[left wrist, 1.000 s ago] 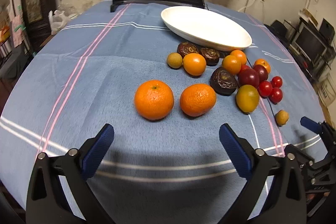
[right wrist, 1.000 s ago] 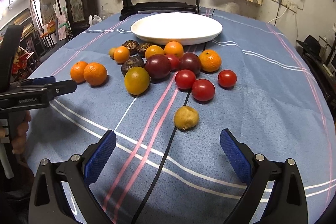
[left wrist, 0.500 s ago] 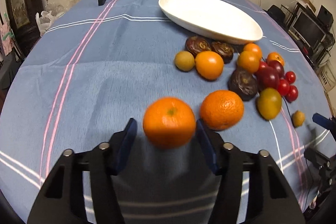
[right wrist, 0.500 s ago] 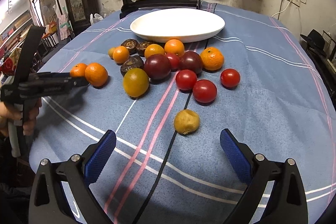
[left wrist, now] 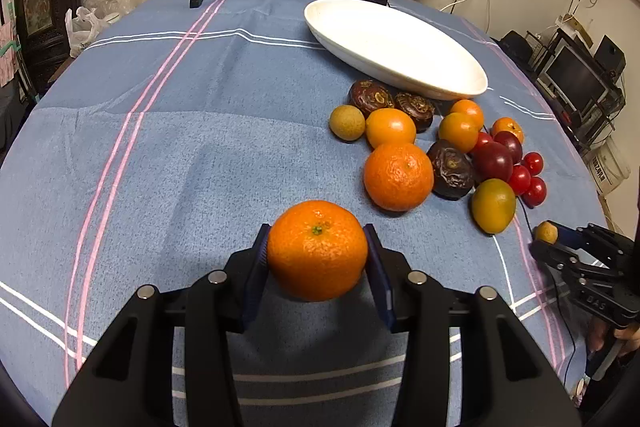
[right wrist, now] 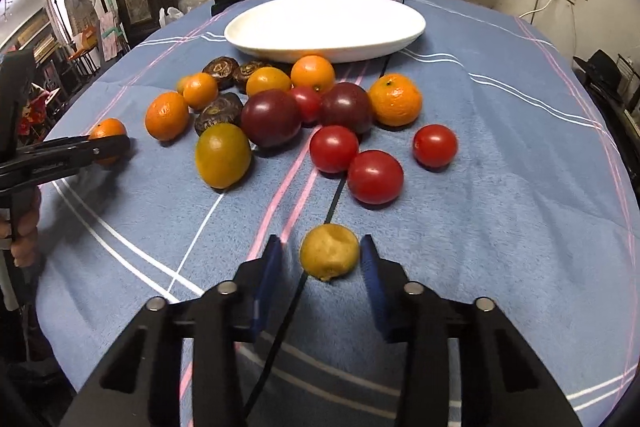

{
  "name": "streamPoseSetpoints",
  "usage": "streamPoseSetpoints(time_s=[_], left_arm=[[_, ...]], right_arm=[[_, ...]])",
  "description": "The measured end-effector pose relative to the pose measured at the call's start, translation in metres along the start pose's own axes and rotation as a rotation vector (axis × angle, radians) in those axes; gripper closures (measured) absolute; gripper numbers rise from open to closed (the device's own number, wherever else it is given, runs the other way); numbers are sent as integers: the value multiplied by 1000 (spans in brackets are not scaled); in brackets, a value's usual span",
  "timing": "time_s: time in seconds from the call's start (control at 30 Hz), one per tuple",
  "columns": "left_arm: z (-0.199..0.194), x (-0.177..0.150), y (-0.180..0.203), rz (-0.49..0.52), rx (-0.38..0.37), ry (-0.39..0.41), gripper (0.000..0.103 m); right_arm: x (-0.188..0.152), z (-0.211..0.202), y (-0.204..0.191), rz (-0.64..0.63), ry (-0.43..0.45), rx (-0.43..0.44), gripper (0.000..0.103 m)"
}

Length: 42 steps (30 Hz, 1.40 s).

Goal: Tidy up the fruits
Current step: 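Grasp the large mandarin with the left gripper while the right gripper grasps the small yellow fruit, then carry both fruits over the white plate and open both grippers to release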

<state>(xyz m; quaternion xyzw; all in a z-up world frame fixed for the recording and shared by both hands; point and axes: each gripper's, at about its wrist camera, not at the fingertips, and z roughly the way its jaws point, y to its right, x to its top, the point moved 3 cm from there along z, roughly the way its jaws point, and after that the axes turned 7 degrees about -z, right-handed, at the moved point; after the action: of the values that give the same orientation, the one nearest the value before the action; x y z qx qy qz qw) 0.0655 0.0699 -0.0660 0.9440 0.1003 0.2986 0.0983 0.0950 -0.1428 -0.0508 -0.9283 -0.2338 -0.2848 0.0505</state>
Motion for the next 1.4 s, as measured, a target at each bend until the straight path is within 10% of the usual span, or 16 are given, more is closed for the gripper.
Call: streamPoseSetpoints(time_s=[0.33,0.6,0.97,1.03,1.4], left_arm=[[-16,10,12,26,-32,32,59],[-12,104,66,114,-37,104,59],[102,174,101,62,26,-26,59],[114,174,103,58,38,-54,58],[54,146,101,75,56,34,17]], right_arm=[[18,-30,7,-1,107,107,76],[122,-27,13,-136,237,15,75],[177,78,38,-75,83,-22,74],[176,88,43,-66,56,-17,59],[132,35,65,21,123,-20,40]])
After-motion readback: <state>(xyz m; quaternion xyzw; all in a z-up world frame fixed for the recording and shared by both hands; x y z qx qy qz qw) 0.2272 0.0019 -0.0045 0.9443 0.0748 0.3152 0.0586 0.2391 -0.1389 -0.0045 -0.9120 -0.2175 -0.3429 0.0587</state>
